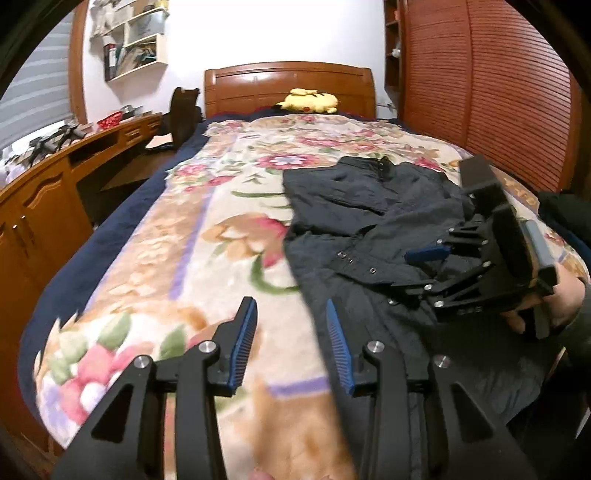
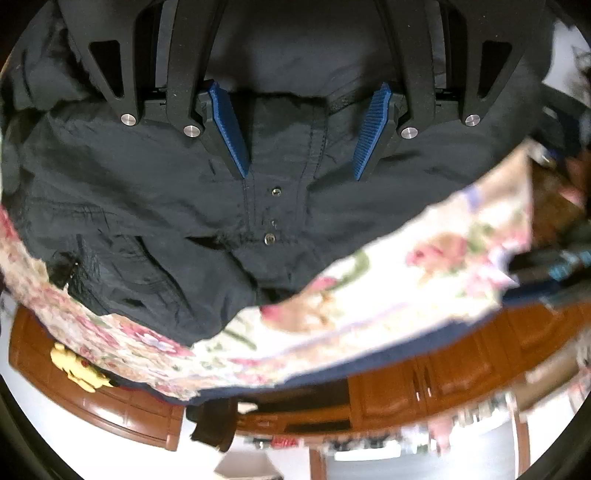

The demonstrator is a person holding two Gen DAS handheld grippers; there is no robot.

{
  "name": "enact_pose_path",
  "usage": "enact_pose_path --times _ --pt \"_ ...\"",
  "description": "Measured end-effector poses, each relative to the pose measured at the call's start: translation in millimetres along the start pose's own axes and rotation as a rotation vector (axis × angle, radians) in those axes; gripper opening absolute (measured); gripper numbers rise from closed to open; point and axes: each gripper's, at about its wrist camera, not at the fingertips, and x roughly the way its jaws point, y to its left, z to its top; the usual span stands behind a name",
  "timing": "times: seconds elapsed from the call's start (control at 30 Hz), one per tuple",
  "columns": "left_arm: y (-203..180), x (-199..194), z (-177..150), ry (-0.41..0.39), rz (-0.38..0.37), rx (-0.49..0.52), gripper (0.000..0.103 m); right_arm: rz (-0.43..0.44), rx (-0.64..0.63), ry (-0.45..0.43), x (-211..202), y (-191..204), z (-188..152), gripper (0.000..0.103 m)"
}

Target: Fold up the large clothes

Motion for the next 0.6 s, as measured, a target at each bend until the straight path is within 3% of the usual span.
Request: enact_pose_path --times 0.03,0.07,0.1,0.4,0.6 --pt "1.1 -1.3 -1.2 0.001 0.003 0.0 0.038 -0.015 -0.005 0.02 5.8 1.1 -1.9 0.046" --pt "3.2 -3.9 -3.9 0.002 0.005 0.0 0.038 -0.022 -0.005 0.041 11.0 -0.1 -4.3 0.013" --pt "4.0 -5.7 -6.2 0.002 0.006 0.0 0.038 -0.016 -0.005 0.051 12.1 -3.5 -8.0 0.0" --pt "-9.0 -26.6 -11.4 -0.018 -0.007 0.022 0.039 0.007 0.042 -0.119 -59.4 7.7 -44.7 0.0" --pt "-24.7 -35.1 -12.2 -0.026 -0.027 0.041 0.04 0.015 0.111 -0.108 -85.2 14.6 -88.1 0.003"
